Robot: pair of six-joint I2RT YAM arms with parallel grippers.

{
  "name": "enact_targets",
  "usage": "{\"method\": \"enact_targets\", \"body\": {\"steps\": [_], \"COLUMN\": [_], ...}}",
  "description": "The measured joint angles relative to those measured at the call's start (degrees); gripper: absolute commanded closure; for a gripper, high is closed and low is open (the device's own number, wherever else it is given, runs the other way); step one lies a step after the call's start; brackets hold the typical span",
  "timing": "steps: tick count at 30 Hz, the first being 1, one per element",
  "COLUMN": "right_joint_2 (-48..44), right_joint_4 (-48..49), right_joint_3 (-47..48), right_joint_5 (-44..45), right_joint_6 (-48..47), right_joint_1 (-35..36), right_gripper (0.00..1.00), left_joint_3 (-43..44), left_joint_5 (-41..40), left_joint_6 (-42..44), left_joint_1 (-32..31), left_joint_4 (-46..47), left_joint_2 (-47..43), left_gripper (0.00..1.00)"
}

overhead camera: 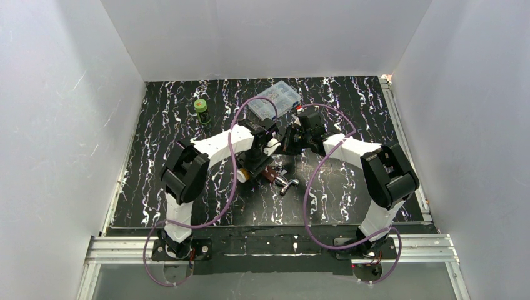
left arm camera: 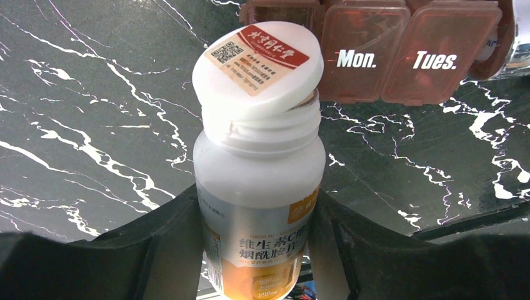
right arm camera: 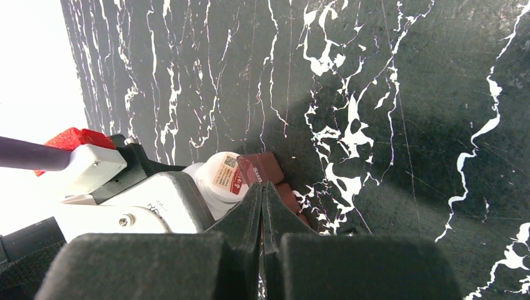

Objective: Sort the pills into containers

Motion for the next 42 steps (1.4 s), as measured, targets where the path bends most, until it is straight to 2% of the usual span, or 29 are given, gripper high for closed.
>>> {"method": "enact_targets", "body": {"steps": [42], "right_joint_2": [0.0], "right_joint_4": [-0.63], "right_joint_3": [0.0], "right_joint_5": [-0.04], "right_joint_6": [-0.04], "right_joint_1": [-0.22], "right_gripper": [0.97], "left_joint_3": [6.32], "left_joint_5": [-2.51], "left_joint_6": [0.17], "left_joint_1": [-1.4], "left_joint_4": [-6.4], "left_joint_2": [3.45], "left_gripper": [1.0]}}
